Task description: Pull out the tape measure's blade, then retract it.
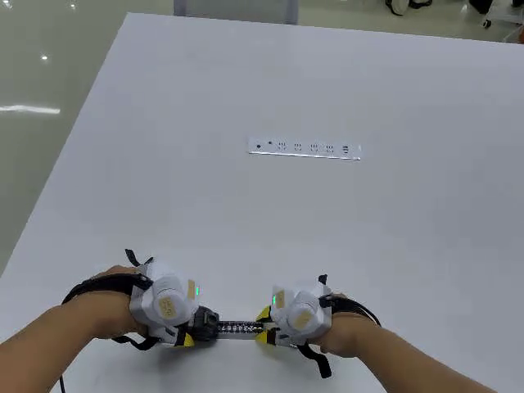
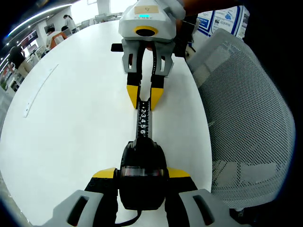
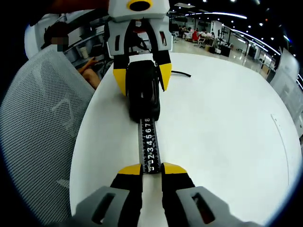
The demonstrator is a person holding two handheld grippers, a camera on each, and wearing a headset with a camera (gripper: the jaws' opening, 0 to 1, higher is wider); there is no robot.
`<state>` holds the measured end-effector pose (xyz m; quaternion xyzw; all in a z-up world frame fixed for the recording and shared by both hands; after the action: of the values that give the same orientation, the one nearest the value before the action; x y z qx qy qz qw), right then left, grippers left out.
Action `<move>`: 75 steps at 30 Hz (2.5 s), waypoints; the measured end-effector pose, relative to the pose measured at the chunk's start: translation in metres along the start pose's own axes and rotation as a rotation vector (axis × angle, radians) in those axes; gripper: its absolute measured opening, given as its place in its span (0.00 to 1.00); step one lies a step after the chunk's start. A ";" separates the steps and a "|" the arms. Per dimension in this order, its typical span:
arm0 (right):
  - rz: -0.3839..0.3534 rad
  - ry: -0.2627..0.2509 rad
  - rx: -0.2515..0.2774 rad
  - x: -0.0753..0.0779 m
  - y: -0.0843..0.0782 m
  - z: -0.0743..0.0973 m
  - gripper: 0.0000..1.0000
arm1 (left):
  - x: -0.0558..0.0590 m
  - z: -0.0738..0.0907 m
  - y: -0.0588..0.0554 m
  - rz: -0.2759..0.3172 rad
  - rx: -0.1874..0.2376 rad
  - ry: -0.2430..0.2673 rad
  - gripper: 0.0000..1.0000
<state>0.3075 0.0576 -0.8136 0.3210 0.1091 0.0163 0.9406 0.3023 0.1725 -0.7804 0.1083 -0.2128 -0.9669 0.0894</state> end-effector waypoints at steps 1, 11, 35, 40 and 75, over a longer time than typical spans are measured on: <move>-0.001 0.000 0.000 0.000 0.000 0.000 0.13 | 0.000 0.000 0.000 0.000 0.000 -0.001 0.35; -0.008 -0.002 -0.002 0.000 -0.007 0.007 0.13 | 0.000 0.000 0.000 -0.002 -0.001 0.001 0.35; -0.026 -0.015 -0.006 -0.002 -0.019 0.020 0.13 | 0.000 0.000 0.000 -0.001 -0.002 0.008 0.35; -0.026 -0.015 -0.008 -0.001 -0.021 0.021 0.13 | 0.000 0.000 0.000 0.001 -0.001 0.008 0.35; -0.045 -0.024 -0.012 -0.001 -0.042 0.036 0.13 | -0.001 -0.001 0.000 0.005 -0.001 0.011 0.35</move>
<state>0.3123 0.0027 -0.8110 0.3129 0.1051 -0.0079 0.9439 0.3030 0.1724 -0.7808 0.1130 -0.2120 -0.9663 0.0930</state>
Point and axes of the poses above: the centre of the closed fingertips' face, and the gripper's own axes: z roughly backward along the fingers, x roughly to its right, y roughly out of its top, the point moved 2 cm from there along z, roughly backward along the fingers, and after that the axes turned 12 degrees about y, right-handed, at the moved point
